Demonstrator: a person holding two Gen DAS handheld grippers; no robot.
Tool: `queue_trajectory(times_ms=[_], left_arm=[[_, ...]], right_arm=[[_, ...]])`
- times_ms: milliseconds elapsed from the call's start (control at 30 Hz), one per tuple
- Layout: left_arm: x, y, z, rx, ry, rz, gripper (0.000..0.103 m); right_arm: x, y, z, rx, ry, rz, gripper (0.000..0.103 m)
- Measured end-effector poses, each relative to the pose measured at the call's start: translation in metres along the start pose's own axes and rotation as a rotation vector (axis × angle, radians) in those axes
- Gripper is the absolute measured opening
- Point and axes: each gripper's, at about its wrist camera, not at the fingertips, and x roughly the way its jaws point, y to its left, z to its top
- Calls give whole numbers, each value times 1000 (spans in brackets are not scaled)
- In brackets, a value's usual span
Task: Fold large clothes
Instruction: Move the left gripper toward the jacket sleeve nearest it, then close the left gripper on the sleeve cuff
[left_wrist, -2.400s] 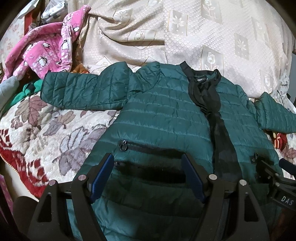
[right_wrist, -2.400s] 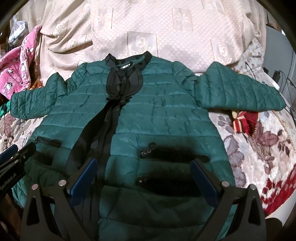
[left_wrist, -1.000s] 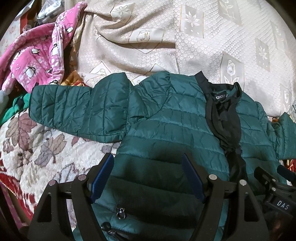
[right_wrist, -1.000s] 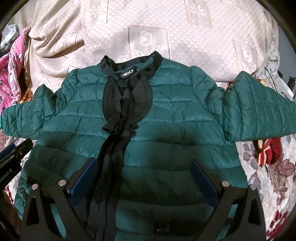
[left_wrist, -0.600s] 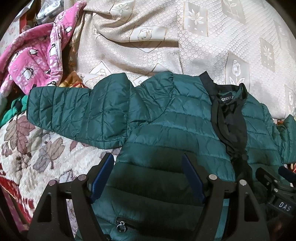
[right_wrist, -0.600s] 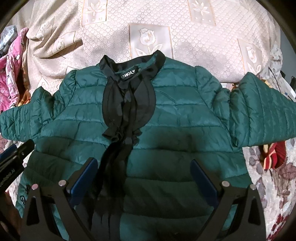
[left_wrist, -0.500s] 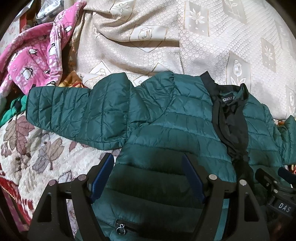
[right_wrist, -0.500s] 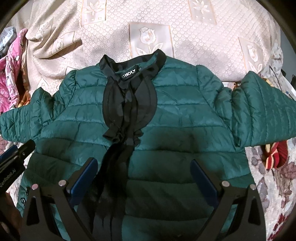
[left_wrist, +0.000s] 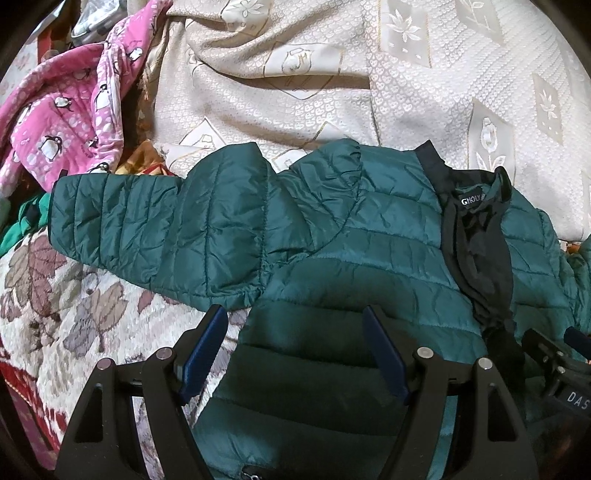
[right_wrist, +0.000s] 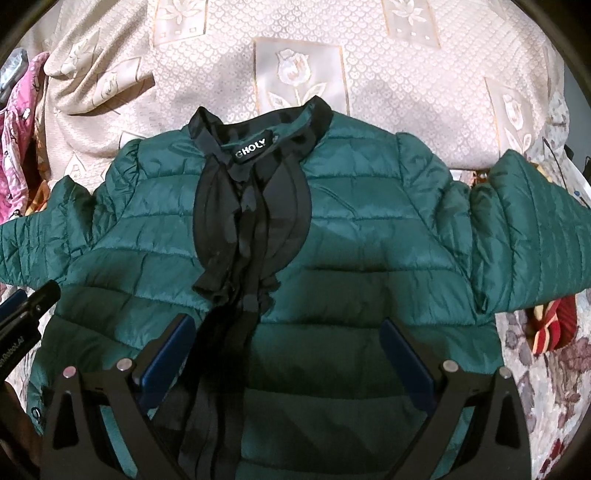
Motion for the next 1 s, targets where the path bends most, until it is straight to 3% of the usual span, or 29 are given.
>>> queue_trajectory(times_ms=[267,1000], left_arm=[[5,8,8,16,-15,-6,48],[22,83,26,-101,-16,129,48]], right_arm=[[5,-2,4,-3,0,-7,102],[18,1,7,-7,11,18,102]])
